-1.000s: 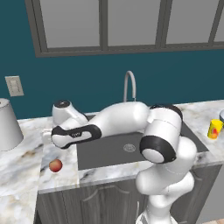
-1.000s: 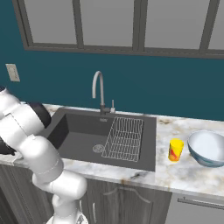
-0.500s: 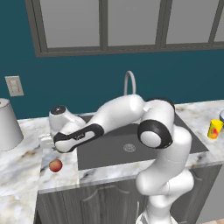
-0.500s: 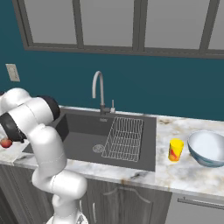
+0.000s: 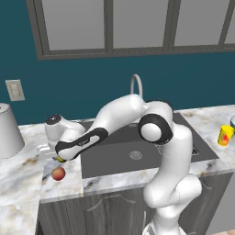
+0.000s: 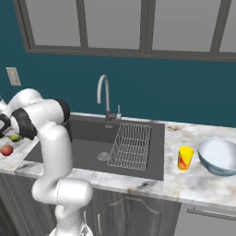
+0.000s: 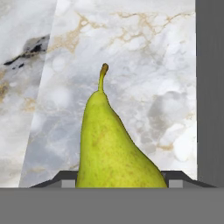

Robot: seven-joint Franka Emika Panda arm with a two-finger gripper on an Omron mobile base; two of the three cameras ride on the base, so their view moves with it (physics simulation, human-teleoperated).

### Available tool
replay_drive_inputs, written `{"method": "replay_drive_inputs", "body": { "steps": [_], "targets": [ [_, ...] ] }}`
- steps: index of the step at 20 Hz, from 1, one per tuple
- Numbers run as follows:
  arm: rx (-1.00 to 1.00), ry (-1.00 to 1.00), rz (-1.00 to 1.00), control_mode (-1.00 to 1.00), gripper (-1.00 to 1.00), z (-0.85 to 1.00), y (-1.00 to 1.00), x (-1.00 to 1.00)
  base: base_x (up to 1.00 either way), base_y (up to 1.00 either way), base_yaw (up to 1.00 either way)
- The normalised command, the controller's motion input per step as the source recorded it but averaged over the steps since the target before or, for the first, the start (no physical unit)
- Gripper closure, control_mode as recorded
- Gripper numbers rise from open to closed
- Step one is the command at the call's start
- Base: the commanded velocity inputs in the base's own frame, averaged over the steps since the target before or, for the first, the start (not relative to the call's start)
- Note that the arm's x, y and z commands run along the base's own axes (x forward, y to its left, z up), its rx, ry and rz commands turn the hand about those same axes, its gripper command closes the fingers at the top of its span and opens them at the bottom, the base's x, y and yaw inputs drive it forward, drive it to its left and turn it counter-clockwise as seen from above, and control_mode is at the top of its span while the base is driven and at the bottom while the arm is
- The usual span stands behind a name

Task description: Remove the pear and peach from the sink. Then move the bowl and cup from the counter to the sink for washing.

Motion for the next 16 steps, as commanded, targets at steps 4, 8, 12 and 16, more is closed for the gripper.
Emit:
{"method": "replay_drive_inputs", "body": {
  "steps": [4,8,12,16],
  "targets": [
    [-0.08,0.00,0.00,-1.00,1.00,-0.13,0.13,0.10,0.00,0.00,0.00],
    [-0.09,0.00,0.00,-1.00,1.00,-0.14,0.11,0.09,0.00,0.00,0.00],
    [-0.08,0.00,0.00,-1.00,1.00,-0.13,0.04,0.09,0.00,0.00,0.00],
    [-0.07,0.00,0.00,-1.00,1.00,-0.15,0.00,0.07,0.00,0.00,0.00]
  ]
}}
